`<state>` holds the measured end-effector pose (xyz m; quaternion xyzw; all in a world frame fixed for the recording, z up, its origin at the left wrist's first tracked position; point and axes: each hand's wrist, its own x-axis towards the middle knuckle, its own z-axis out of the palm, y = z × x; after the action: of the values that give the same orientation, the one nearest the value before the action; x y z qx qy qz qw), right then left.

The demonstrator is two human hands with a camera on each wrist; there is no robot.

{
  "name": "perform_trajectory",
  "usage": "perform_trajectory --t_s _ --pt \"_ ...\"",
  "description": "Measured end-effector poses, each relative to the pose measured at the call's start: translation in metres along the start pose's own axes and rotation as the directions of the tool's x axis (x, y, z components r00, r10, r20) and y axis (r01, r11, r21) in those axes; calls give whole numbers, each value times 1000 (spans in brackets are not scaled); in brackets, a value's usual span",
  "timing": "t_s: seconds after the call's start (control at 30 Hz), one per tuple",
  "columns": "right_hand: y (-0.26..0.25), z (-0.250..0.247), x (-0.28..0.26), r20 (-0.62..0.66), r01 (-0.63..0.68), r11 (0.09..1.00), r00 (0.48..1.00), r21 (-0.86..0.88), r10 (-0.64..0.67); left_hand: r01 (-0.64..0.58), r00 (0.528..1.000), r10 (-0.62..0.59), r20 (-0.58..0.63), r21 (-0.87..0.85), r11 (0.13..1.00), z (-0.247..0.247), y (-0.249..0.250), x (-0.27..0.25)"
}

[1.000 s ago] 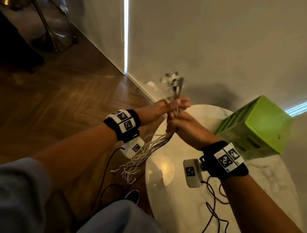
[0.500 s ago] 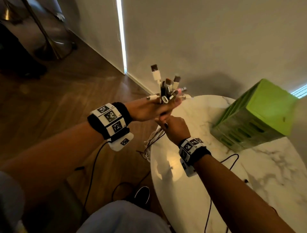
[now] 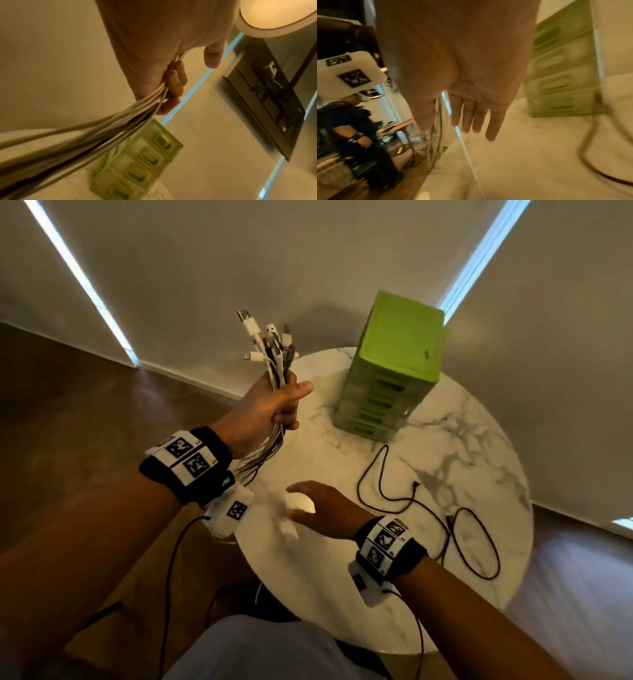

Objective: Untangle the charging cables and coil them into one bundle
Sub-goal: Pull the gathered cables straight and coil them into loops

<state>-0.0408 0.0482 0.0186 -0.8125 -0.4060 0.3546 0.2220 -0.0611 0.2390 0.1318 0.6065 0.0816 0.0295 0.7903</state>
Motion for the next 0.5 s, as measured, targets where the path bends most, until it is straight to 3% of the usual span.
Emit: perform_trajectory --t_s 0.17,0.23,0.37,0.5 --pt "91 -21 -89 -98 -179 970 975 166 197 74 989 -86 117 102 992 69 -37 15" --pt "131 -28 -122 -221 -257 917 917 306 331 85 986 -104 127 144 986 95 -51 18" --pt "193 -39 -172 -464 -344 792 665 505 585 90 988 -117 104 229 969 138 -69 25" --pt "242 -44 -194 -570 -380 709 423 595 705 103 989 -127 75 261 960 167 -84 27"
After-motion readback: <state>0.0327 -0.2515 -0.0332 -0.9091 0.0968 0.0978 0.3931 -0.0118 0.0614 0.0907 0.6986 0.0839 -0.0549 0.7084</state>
